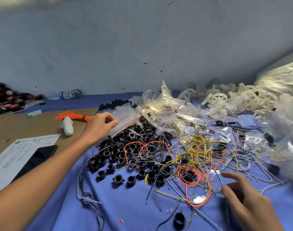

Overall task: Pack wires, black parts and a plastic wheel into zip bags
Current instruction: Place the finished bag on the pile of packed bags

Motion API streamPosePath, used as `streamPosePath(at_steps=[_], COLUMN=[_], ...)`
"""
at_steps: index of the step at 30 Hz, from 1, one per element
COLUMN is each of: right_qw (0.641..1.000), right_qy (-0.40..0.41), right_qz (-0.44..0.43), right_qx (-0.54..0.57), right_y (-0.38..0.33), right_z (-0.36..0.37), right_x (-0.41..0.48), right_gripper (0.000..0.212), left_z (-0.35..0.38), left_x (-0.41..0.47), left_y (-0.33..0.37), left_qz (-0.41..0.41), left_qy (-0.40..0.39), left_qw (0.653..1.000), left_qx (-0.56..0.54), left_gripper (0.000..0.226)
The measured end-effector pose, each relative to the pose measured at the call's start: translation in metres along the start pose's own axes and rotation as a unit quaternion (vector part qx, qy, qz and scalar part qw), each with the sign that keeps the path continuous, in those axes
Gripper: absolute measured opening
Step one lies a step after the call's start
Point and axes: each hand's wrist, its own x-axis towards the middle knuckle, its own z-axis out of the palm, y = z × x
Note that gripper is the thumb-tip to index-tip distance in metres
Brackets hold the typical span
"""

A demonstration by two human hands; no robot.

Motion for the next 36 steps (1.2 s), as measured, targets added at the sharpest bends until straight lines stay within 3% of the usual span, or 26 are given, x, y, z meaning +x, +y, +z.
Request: streamPosePath(at_steps=[4, 9, 12, 15, 22, 31, 36], right_qw=[1.000, 0.995, 0.979, 0.952, 0.941, 0.953, 0.955], right_qy=[-0.006, 0.021, -0.040, -0.130, -0.137, -0.124, -0.124], right_qz=[-0.019, -0.075, -0.068, -0.029, -0.009, -0.027, -0.006], right_qx=[0.012, 0.068, 0.186, 0.274, 0.308, 0.275, 0.270], right_y=[0.001, -0.012, -0.027, -0.036, -0.024, -0.026, -0.021], right_z=[-0.001, 0.000, 0.006, 0.011, 0.010, 0.014, 0.014], right_x=[-0.001, -0.006, -0.014, -0.019, -0.019, -0.021, -0.023], right_gripper=[0.040, 0.029, 0.008, 0.016, 0.012, 0.020, 0.022], left_z=[-0.006, 0.018, 0.046, 0.069, 0.069, 0.073, 0.061], left_x=[-0.028, -0.098, -0.143, -0.174, -0.185, -0.192, -0.169], left_y=[0.040, 0.094, 0.128, 0.155, 0.173, 0.172, 0.155], left_qz=[-0.001, -0.010, 0.038, 0.083, 0.087, 0.174, 0.091], left_qy=[-0.073, -0.178, -0.208, -0.243, -0.260, -0.143, -0.049], left_qw=[0.993, 0.947, 0.937, 0.929, 0.919, 0.970, 0.992], left_qx=[-0.098, -0.269, -0.280, -0.267, -0.285, -0.088, -0.066], left_gripper=[0.015, 0.016, 0.017, 0.016, 0.017, 0.010, 0.016])
